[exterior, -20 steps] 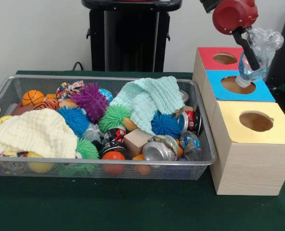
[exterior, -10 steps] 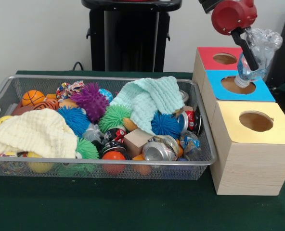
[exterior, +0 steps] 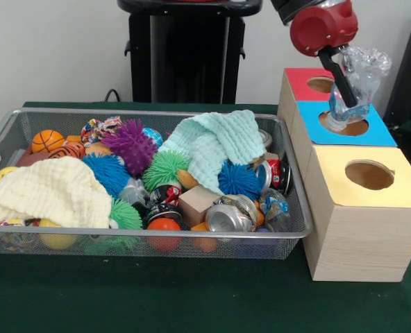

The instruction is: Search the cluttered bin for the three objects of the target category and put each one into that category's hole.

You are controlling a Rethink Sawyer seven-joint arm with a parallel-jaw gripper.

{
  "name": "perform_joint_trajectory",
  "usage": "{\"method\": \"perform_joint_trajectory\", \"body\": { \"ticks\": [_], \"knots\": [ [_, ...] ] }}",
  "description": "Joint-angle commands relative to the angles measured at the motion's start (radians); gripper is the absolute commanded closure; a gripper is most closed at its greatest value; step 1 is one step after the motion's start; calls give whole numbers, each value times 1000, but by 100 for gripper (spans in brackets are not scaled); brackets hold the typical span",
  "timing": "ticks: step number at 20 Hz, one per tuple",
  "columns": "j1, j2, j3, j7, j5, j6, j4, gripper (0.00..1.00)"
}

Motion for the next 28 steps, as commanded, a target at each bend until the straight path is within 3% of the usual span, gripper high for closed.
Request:
{"method": "perform_joint_trajectory", "body": {
  "ticks": [1,6,17,21,28],
  "knots": [
    [-10,110,56,-400,103,121,-21,100],
    [11,156,47,-428,156,137,-37,100],
    [63,180,11,-369,172,119,-72,100],
    [66,151,-5,-322,134,123,-62,100],
    [98,9,-47,-95,-5,55,-47,100]
  ]
}}
